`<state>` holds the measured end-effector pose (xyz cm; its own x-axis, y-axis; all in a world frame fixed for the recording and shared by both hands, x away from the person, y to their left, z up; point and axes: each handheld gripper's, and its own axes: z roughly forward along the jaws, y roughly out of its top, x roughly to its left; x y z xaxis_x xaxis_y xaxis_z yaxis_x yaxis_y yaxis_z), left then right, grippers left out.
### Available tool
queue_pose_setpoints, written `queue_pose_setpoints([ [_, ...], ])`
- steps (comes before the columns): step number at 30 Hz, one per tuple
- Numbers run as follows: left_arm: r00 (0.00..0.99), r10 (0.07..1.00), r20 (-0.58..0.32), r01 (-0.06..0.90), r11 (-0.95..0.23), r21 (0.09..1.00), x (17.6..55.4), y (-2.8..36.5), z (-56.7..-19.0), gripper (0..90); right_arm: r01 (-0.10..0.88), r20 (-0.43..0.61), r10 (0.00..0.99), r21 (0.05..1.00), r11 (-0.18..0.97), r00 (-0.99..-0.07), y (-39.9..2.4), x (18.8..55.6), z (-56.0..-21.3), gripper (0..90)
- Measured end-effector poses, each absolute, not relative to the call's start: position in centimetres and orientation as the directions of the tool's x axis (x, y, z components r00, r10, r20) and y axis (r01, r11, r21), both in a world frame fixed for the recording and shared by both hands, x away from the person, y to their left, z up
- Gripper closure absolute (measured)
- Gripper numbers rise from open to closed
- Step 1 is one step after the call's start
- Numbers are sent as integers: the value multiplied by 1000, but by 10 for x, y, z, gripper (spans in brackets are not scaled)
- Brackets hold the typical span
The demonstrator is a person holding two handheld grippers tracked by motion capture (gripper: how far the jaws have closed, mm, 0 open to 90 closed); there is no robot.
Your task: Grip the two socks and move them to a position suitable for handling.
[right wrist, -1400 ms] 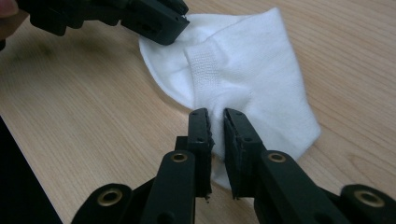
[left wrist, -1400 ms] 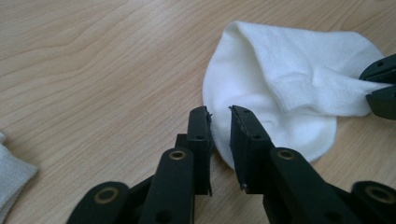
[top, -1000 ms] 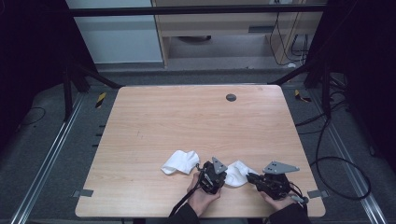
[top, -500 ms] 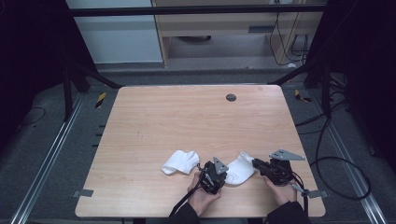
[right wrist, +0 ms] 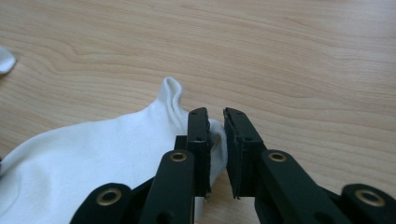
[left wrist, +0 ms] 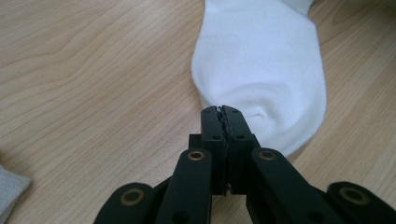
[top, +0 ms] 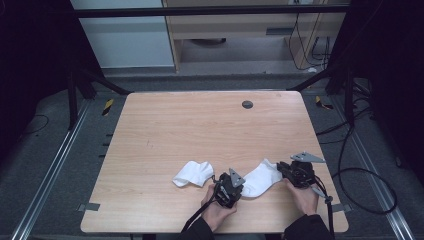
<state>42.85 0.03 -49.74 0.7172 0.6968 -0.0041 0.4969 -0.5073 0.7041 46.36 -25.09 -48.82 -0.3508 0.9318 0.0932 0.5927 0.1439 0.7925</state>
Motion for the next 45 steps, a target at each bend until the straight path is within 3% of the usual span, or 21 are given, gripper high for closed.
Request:
queue_pose_setpoints([
  [6, 715, 699, -10, 497, -497, 712, 429, 1, -497, 858, 556, 51, 941, 817, 153, -334, -254, 461, -484, 757],
  [14, 722, 691, -14, 456, -460, 762, 428, 16, -477, 691, 489, 39, 940, 861, 140, -338, -258, 452, -471, 658],
  [25, 682, 728, 67, 389, -439, 810, 429, 94, -430, 541, 439, 31, 904, 881, 176, -426, -244, 444, -452, 502],
  [32, 602, 793, 87, 410, -401, 819, 429, 152, -425, 523, 405, 30, 851, 888, 218, -524, -217, 443, -441, 426],
  [40, 530, 844, 88, 474, -380, 794, 430, 197, -445, 524, 377, 7, 781, 878, 294, -624, -176, 447, -437, 458],
  [45, 500, 864, 59, 516, -353, 780, 430, 212, -461, 539, 381, 11, 769, 873, 305, -639, -154, 452, -437, 459],
])
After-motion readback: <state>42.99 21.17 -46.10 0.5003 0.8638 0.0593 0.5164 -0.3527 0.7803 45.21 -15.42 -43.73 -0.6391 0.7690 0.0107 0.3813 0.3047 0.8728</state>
